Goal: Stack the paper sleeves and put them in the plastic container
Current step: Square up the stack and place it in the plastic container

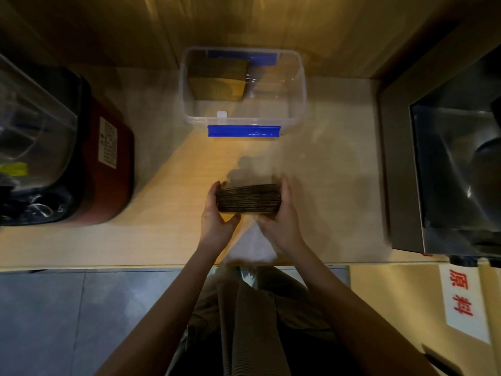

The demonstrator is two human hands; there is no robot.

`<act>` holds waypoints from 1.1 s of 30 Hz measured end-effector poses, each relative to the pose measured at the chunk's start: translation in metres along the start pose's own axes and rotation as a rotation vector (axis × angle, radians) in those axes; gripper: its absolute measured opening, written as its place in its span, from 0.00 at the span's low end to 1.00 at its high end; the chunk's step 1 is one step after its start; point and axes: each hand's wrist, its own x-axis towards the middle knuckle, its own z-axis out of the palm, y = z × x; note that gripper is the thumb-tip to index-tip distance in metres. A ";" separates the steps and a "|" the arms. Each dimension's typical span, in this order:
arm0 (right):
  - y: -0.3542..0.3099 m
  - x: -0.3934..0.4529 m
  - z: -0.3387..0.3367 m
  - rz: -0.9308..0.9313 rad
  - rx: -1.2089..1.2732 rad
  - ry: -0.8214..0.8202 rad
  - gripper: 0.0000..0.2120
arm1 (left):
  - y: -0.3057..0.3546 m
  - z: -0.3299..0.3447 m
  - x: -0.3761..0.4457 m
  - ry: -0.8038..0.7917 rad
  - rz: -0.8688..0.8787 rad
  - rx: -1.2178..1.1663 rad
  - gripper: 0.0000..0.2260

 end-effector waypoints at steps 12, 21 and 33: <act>0.007 -0.003 -0.002 0.021 -0.072 -0.037 0.38 | -0.002 0.002 0.000 -0.002 -0.021 0.001 0.35; 0.002 -0.003 -0.008 0.009 -0.007 -0.012 0.25 | 0.001 -0.006 0.003 -0.057 0.018 0.050 0.33; -0.007 0.005 -0.016 0.008 -0.110 -0.102 0.29 | 0.000 -0.020 0.012 -0.104 0.115 0.228 0.27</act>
